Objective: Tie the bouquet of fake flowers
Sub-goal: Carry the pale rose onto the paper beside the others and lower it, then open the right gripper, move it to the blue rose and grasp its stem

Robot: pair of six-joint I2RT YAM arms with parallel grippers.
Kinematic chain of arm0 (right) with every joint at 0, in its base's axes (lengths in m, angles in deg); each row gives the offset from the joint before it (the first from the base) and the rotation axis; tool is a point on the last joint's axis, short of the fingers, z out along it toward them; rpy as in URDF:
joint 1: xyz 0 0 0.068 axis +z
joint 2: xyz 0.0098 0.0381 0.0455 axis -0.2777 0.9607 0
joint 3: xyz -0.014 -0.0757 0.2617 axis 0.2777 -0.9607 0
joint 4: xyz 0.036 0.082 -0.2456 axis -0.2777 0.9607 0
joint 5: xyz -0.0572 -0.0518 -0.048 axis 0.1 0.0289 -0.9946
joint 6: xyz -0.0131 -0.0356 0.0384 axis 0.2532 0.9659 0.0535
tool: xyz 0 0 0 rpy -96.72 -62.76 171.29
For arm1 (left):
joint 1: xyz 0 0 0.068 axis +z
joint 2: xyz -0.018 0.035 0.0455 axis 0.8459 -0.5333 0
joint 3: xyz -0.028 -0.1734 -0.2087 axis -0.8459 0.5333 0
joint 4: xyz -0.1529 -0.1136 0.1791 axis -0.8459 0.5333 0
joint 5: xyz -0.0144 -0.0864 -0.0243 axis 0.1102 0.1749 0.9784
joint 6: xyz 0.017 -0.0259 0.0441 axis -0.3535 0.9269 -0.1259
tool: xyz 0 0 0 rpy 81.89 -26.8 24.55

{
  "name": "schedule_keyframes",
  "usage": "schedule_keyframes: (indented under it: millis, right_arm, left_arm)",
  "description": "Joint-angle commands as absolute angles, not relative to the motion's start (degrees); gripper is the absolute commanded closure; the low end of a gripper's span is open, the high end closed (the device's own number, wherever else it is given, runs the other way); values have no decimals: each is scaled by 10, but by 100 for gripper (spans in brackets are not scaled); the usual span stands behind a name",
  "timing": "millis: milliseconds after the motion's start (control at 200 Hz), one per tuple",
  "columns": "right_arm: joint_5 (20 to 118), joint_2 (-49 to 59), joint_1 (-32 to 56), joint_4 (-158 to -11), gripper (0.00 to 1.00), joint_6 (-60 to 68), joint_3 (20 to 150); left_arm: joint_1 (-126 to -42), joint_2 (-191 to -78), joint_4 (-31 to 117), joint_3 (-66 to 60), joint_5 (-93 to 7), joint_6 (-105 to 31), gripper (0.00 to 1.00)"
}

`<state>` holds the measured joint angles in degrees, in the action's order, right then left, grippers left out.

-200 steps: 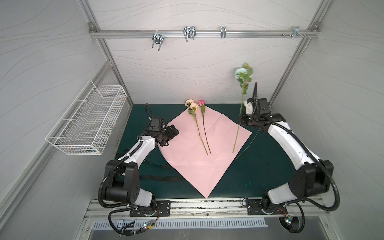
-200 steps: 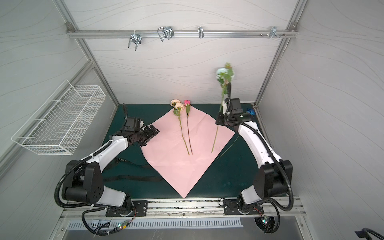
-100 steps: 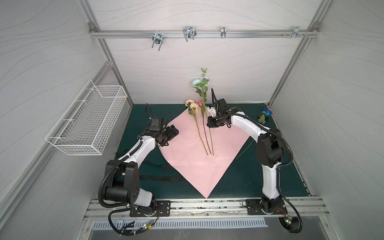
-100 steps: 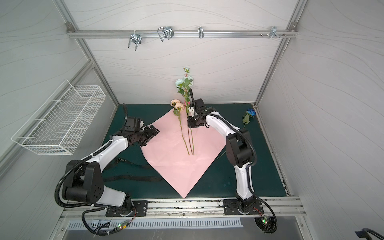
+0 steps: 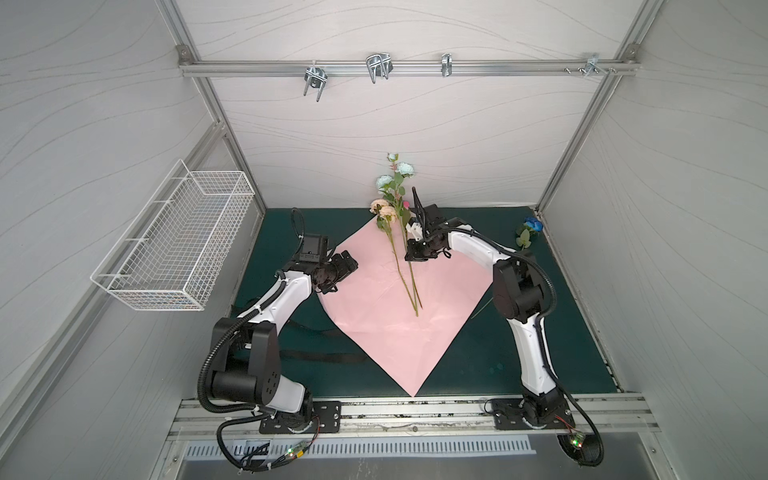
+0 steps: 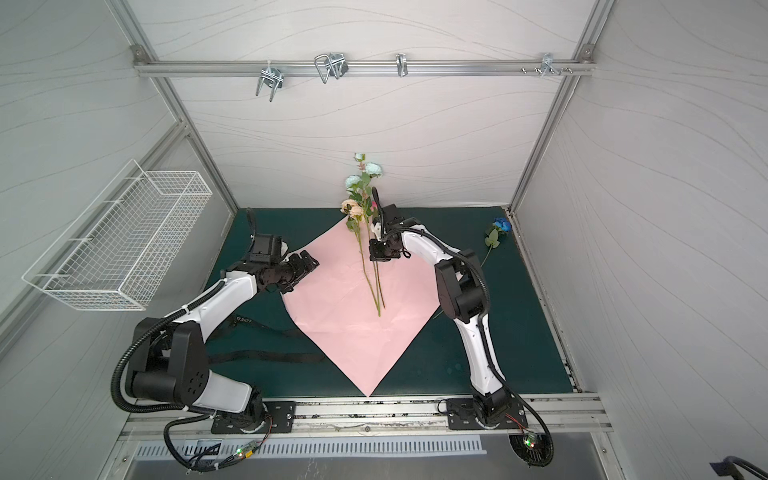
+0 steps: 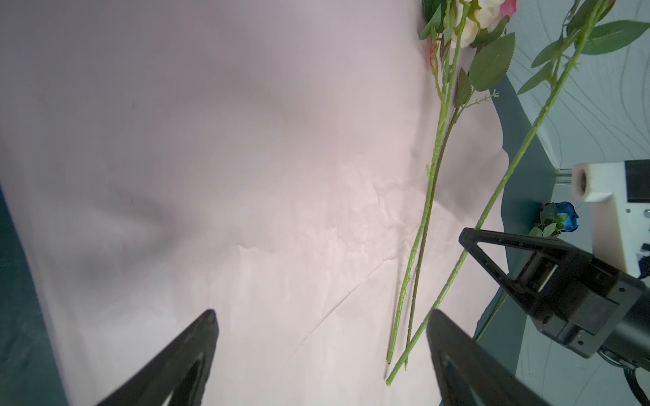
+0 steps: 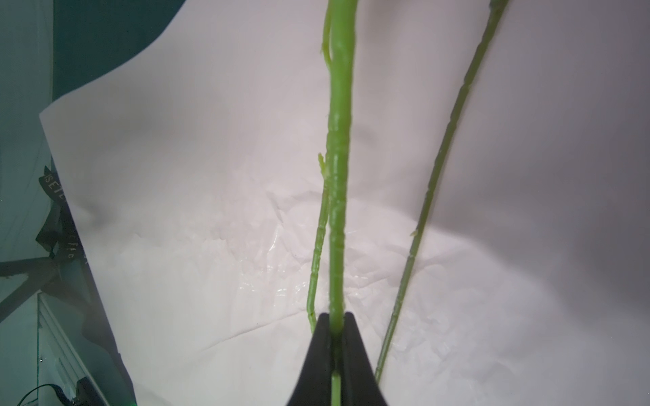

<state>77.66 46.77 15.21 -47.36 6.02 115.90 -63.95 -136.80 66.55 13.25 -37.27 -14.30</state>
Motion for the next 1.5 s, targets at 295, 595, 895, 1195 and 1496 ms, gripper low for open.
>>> schedule_keyframes:
  millis: [295, 595, 895, 1195, 1496]
  right_arm:
    - [808, 505, 156, -447, 100, 58, 1162]
    - [796, 488, 156, -432, 70, 55, 1175]
    - [782, 429, 154, -431, 51, 50, 1179]
    - [716, 327, 114, -398, 47, 22, 1141]
    - [654, 89, -69, -442, 56, -44, 861]
  left_arm:
    - [-642, -1374, 659, 104, -368, -149, 7]
    - [-643, -1379, 659, 103, -364, -148, 7]
    - [-643, -1377, 657, 104, -364, -148, 7]
    - [-642, -1369, 660, 104, -365, -149, 7]
    - [-643, -1366, 654, 107, -363, -149, 7]
